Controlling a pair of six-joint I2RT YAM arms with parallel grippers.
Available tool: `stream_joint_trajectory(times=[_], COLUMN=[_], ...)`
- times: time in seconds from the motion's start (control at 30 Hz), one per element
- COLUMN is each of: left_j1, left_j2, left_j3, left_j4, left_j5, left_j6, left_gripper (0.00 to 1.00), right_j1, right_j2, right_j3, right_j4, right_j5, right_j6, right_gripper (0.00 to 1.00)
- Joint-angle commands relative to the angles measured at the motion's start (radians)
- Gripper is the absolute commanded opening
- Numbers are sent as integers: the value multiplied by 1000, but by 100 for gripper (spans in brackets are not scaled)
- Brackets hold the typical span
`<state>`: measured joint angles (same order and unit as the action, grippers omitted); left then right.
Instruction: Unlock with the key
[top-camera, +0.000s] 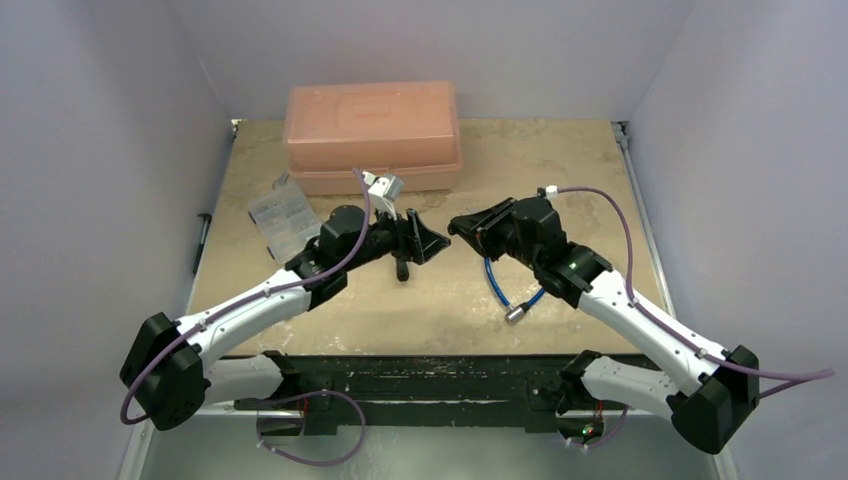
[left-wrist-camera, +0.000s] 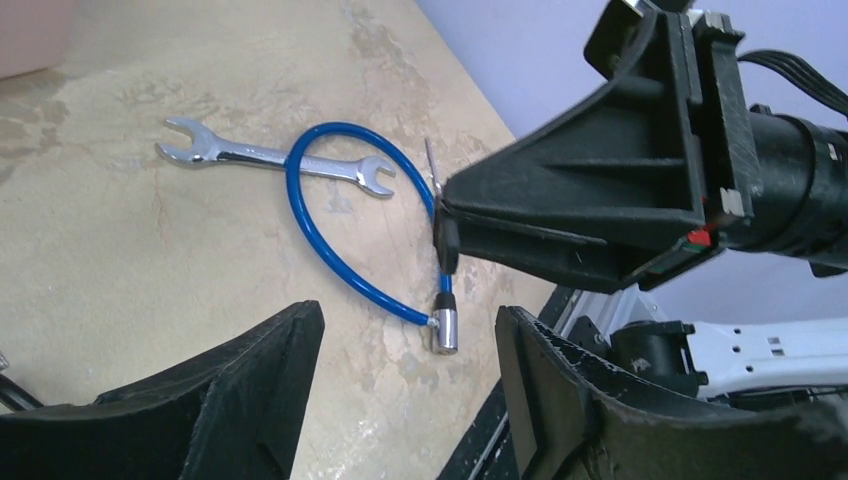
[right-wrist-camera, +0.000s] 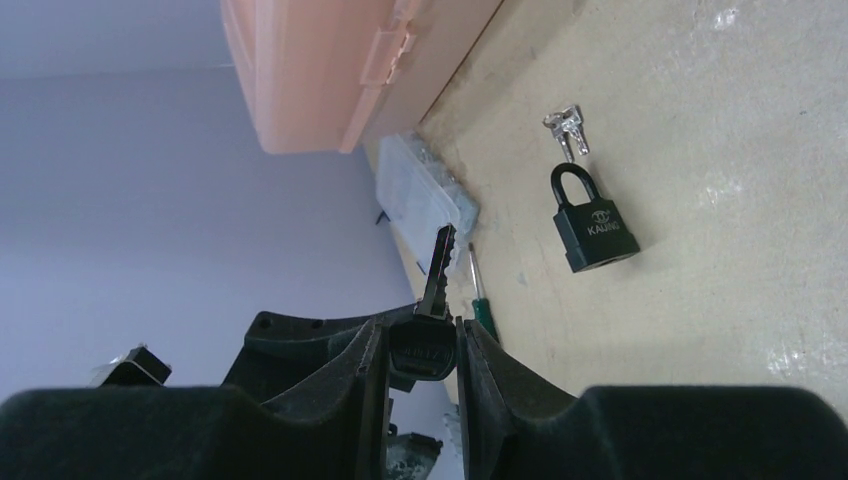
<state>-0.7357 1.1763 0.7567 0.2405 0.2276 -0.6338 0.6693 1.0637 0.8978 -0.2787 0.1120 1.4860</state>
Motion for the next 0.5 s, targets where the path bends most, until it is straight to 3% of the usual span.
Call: stream_joint_trajectory(times=[0.0, 0.47], left_j1=[-8, -14], left_j2=[36, 117], left_j3=[56, 106], left_j4=[115, 132], left_j5=[-43, -46], left_j6=[15, 43], left_gripper=[66, 52], right_j1=[3, 3], right_j2=[-30, -9], right_j3=[-20, -27], right_j4=[43, 82], right_j5=[-9, -55], right_j6=[35, 52], right_gripper=[15, 15])
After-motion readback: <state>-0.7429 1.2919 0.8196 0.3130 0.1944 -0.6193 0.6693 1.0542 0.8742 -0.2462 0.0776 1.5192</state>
